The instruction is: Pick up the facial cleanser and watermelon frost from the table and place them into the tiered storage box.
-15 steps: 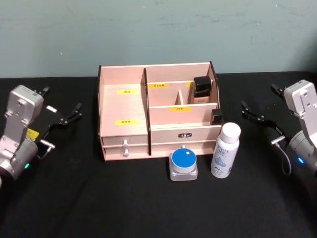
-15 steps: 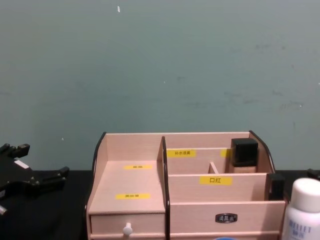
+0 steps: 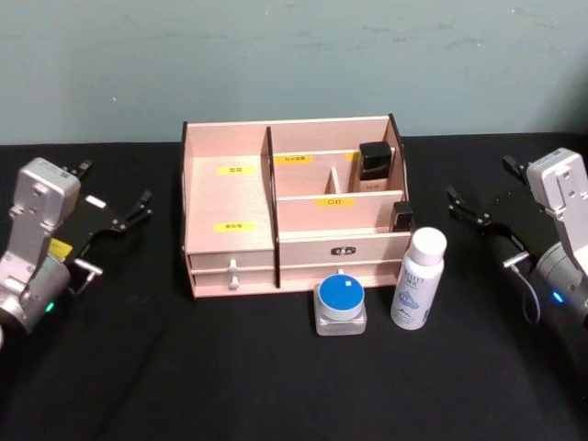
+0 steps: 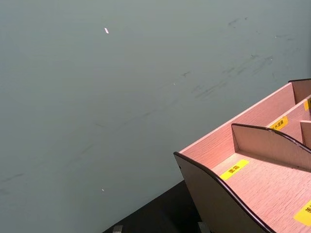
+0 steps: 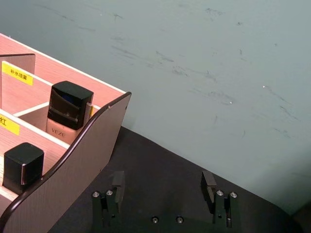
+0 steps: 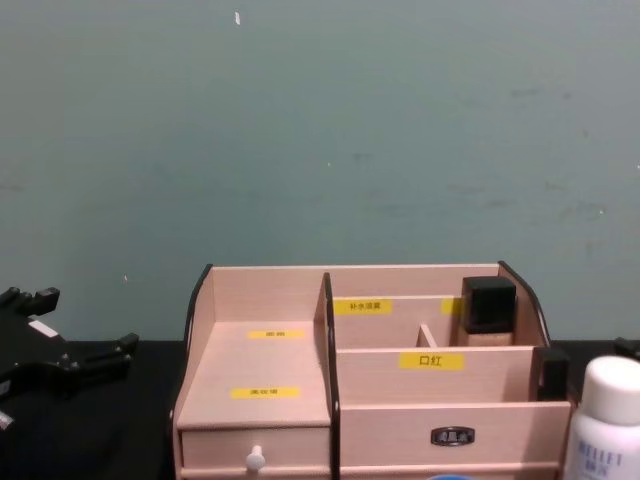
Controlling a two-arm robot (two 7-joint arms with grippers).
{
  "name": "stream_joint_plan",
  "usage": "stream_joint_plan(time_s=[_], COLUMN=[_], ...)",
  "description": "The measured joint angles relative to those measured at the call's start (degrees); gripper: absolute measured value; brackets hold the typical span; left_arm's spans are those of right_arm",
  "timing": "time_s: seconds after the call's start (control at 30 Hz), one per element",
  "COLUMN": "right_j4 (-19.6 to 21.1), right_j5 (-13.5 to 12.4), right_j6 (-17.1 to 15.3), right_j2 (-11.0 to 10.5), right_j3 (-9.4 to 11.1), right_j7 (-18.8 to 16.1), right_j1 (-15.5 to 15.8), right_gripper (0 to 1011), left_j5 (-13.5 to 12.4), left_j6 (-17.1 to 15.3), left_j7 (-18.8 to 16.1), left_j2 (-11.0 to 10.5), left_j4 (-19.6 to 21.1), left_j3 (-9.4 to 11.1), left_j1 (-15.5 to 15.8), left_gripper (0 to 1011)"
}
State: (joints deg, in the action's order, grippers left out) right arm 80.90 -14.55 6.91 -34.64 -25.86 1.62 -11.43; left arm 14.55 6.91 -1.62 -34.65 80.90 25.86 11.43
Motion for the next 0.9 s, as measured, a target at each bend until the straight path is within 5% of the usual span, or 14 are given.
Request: stream_joint_plan(time_s=[0.9], right_j4=[-0.10], right_j5=[0.00], right_j6=[0.00], right_j2=[0.12], right_j3=[0.14], right_j7=[-0.08], right_j1=[0.00], right_gripper=[1002], left_j5=[0.00], left_j6=[0.00], left_j7=[0.00], left_j2=[0.00], left_j4=[0.00], left_j3=[0.00], left_j1=[0.00], left_gripper=[1001])
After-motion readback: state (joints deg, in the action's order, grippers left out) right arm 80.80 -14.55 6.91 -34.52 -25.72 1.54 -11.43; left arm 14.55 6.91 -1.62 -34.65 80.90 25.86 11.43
